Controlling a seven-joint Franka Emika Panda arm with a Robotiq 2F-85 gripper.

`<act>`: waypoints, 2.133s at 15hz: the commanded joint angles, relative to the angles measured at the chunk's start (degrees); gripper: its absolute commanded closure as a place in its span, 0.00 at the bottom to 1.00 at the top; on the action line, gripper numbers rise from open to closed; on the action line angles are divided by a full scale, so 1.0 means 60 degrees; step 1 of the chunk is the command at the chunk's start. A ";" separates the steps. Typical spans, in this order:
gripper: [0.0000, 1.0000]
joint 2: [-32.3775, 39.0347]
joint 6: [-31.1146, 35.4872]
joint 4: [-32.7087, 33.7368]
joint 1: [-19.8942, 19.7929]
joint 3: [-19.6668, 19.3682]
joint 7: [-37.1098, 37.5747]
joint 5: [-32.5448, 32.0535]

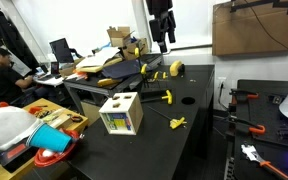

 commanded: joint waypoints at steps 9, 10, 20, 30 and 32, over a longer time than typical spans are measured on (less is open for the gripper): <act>0.00 0.1246 0.1107 -0.0394 0.0147 -0.0164 0.1126 0.0941; 0.00 0.1356 0.1385 -0.0479 0.0159 -0.0136 0.1406 0.0901; 0.00 0.3683 0.3406 -0.0683 0.0244 -0.0217 0.3576 -0.0196; 0.00 0.5843 0.4799 -0.0310 0.0336 -0.0524 0.1130 0.0661; 0.00 0.6066 0.4873 -0.0267 0.0296 -0.0462 0.0437 0.0850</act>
